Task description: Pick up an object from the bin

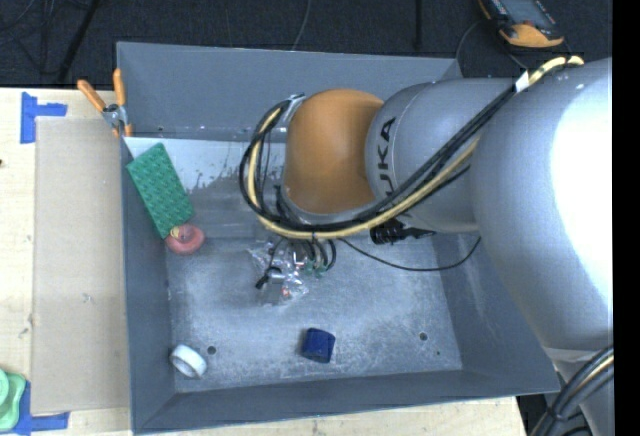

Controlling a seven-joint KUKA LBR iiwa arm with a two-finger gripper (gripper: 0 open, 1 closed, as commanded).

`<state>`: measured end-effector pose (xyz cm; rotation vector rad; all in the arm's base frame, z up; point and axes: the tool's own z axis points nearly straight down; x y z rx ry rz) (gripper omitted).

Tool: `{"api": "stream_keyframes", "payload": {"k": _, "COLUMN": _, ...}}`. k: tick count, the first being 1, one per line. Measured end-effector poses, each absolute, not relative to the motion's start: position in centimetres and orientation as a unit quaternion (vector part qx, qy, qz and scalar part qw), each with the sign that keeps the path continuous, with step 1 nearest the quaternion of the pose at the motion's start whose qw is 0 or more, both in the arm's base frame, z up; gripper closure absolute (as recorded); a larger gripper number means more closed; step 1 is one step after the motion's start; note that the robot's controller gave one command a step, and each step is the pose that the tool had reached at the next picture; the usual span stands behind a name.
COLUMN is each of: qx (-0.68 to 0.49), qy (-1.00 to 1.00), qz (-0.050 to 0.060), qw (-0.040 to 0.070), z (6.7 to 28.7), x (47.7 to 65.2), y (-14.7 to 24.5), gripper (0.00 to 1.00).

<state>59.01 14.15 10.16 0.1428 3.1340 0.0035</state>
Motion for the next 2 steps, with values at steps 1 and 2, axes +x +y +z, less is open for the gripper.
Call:
{"api": "stream_keyframes", "payload": {"k": 1, "qx": 0.134, "qy": 0.991, "qz": 0.000, "qw": 0.001, "z": 10.7, "x": 59.8, "y": 10.6, "gripper": 0.00}}
{"api": "stream_keyframes", "payload": {"k": 2, "qx": 0.226, "qy": 0.974, "qz": -0.001, "qw": -0.002, "z": 6.8, "x": 60.3, "y": 10.7, "gripper": 0.00}}
